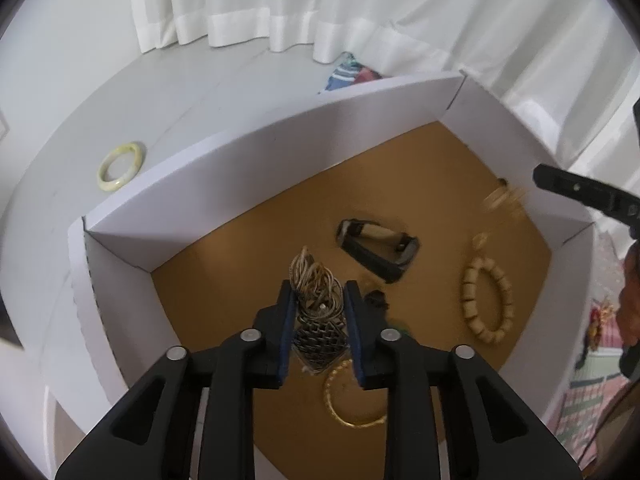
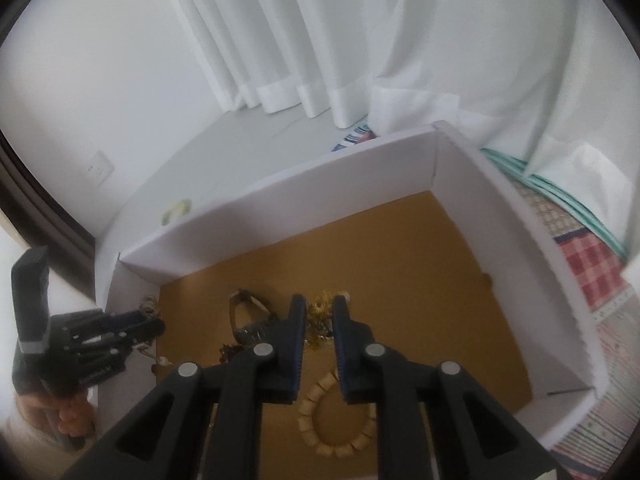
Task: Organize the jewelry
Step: 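Carry pendant and amber bracelet into the white box and open both tools, then withdraw both tools from the box back over the tablecloth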
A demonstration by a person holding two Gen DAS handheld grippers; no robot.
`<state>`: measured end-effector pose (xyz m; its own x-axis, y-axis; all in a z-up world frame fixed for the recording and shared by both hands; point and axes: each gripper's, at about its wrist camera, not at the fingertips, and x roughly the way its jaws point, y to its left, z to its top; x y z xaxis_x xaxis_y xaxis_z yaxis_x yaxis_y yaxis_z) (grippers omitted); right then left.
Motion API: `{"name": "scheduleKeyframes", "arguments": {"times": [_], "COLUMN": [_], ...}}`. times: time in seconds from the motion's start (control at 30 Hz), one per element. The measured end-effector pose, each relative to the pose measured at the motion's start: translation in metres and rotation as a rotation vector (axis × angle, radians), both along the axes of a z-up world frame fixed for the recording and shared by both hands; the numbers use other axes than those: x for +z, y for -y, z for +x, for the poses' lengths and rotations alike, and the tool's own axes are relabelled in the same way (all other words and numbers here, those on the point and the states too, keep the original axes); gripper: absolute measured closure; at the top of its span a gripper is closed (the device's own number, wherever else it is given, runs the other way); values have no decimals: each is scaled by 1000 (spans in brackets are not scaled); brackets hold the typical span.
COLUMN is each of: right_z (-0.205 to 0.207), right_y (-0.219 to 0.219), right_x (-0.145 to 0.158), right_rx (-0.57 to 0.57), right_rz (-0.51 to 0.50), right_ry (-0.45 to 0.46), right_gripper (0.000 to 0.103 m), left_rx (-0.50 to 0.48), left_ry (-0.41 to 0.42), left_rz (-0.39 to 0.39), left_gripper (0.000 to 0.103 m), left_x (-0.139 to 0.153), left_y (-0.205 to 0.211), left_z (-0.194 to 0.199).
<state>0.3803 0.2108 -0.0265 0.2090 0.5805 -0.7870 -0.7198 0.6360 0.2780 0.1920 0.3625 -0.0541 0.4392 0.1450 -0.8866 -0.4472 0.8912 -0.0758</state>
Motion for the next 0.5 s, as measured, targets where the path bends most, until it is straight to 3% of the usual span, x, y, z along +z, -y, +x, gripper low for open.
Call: {"name": "scheduleKeyframes", "arguments": {"times": [0.07,0.23,0.4,0.5], "right_z": [1,-17,-69,-103], "right_y": [0,15,57,94], "right_x": [2,22,40,35], "right_rx": [-24,-53,-65,-87], "right_rz": [13,19,10,-24], "right_ry": [3,106,215,234], "right_gripper": [63,63,40,38], "left_rx": [10,7,-61,-126], "left_ry": [-3,33,139,185], "left_rz": [16,47,103,100], "left_gripper": [60,41,21,16], "left_x": [-1,17,51,66], "left_y": [-2,11,55,94], "left_z": [0,-16,-49,-67]}}
